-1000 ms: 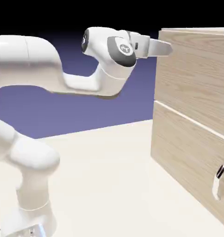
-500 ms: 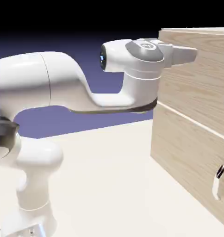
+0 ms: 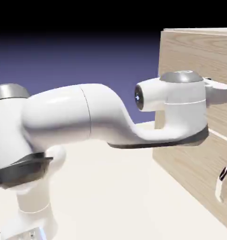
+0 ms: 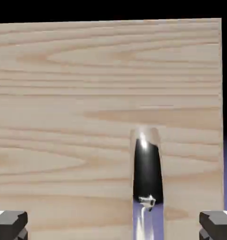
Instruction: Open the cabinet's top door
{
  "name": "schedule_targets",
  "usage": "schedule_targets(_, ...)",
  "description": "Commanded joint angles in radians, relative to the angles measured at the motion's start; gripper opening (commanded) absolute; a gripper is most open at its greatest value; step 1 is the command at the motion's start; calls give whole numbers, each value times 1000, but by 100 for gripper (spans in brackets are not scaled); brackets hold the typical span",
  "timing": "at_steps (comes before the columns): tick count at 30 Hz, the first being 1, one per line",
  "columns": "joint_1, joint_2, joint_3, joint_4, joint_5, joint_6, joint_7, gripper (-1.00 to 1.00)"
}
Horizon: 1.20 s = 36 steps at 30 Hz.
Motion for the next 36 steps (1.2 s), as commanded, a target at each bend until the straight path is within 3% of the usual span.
schedule_targets(1,17,-6,-19,13,-40,1,27,100)
schedule_targets(8,201,18,-122,174,-40,8,29,100)
schedule_targets(9,201,18,-122,174,-40,8,29,-100)
schedule_targets(22,-228,139,131,-214,-34,-204,205,-100)
schedule_targets(36,-736,140,524,-574,182,-369,201,-100)
